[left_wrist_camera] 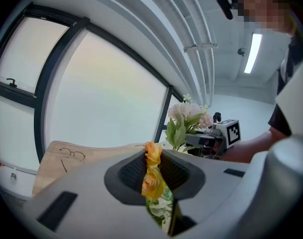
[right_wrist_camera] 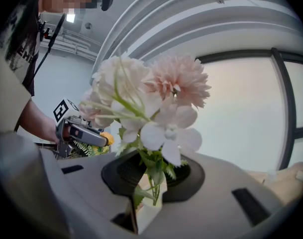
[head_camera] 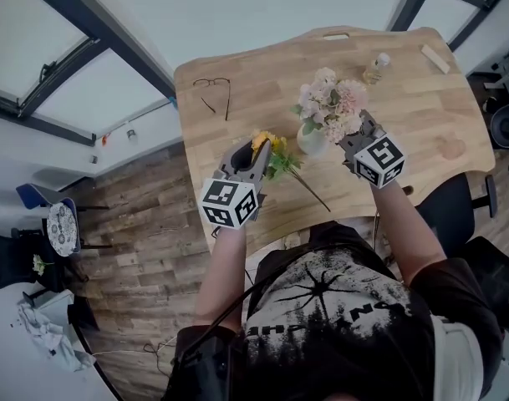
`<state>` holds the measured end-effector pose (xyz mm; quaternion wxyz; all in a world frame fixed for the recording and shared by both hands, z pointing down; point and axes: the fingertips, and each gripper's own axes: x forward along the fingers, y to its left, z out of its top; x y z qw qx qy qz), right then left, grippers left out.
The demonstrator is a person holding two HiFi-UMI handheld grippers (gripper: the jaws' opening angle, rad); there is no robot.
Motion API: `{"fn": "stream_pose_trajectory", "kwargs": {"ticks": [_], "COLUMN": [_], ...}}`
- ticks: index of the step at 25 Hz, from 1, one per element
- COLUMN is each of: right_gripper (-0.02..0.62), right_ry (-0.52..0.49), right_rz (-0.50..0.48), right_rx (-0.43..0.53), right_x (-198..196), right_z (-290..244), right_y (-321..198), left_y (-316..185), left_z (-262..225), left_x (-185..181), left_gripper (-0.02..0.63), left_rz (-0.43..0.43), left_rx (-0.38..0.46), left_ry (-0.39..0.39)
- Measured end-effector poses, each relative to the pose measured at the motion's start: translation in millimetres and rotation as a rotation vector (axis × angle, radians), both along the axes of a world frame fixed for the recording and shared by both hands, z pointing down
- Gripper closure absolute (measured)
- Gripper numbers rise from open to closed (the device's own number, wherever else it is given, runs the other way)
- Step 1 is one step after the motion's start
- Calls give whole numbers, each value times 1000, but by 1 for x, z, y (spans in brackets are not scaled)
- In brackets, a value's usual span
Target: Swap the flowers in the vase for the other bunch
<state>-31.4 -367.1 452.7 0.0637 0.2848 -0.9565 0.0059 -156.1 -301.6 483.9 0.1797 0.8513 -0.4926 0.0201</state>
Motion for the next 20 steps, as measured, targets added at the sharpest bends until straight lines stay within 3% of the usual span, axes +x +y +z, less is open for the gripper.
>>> {"fn": "stream_pose_trajectory", "kwargs": {"ticks": [12, 20], "right_gripper": [515, 441], "right_ry": [-21, 3], "right_rz": [15, 31], "right_rx": [2, 16], "right_x": [0, 0], "right_z": [28, 35], "right_y": [-1, 2], "left_y": [-6, -4], "left_z": [9, 16], "left_x": [11, 12], "left_gripper": [525, 526], "left_rz": [45, 54], "left_rx": [-49, -65], "left_ry": [-13, -21]}}
